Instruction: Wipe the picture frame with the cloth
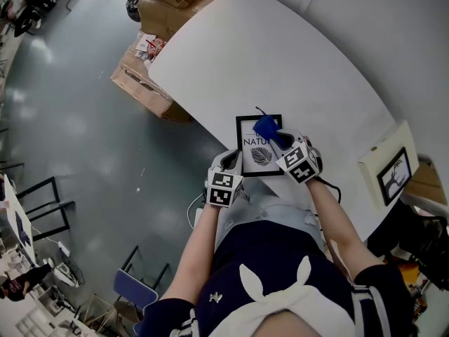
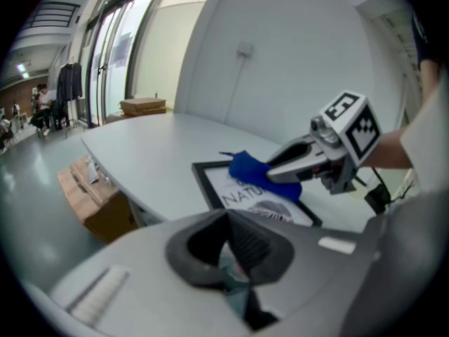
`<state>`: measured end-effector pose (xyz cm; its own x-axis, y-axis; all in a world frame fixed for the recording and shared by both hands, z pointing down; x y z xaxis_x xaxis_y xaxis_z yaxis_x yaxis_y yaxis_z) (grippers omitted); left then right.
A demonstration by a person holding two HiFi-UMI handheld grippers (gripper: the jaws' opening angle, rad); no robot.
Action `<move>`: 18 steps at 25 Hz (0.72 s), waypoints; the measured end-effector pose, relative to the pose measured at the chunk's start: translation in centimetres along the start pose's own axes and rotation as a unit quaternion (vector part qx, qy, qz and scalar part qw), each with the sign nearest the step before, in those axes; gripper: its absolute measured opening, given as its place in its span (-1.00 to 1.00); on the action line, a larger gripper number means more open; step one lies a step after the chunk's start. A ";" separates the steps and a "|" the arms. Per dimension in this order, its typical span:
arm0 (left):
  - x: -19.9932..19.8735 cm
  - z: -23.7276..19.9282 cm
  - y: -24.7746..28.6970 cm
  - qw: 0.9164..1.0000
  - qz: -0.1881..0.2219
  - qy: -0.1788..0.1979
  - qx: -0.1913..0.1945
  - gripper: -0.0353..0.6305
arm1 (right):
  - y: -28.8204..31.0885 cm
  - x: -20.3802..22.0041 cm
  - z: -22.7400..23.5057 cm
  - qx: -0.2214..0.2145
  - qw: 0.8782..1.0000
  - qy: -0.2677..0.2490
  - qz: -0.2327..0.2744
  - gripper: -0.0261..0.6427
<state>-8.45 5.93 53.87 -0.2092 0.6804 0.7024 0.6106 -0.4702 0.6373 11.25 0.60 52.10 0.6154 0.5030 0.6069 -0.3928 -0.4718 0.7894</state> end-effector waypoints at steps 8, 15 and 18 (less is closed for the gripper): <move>0.0 0.1 0.0 1.000 0.002 -0.001 0.000 -0.89 | 0.2 -0.2 -0.2 -0.010 1.000 -0.008 -0.004 -0.72; 0.0 0.0 -0.1 1.000 0.005 -0.003 -0.001 -0.89 | 0.6 -0.6 -0.4 -0.025 1.000 -0.014 -0.010 -0.72; 0.0 0.1 -0.1 1.000 0.006 -0.004 -0.001 -0.89 | 0.7 -0.7 -0.6 -0.029 0.999 -0.016 -0.010 -0.72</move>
<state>-8.46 6.06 53.80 -0.1958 0.6790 0.7076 0.6120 -0.4792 0.6292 10.14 0.36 52.23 0.6449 0.4879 0.5883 -0.4186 -0.4185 0.8060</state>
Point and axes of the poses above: the fingertips, and each gripper's own axes: y forward along the fingers, z to its right, x out of its underside, the point moved 10 cm from there along -y, backward along the fingers, and after that the axes turned 6 degrees about x, right-handed, at the moved point
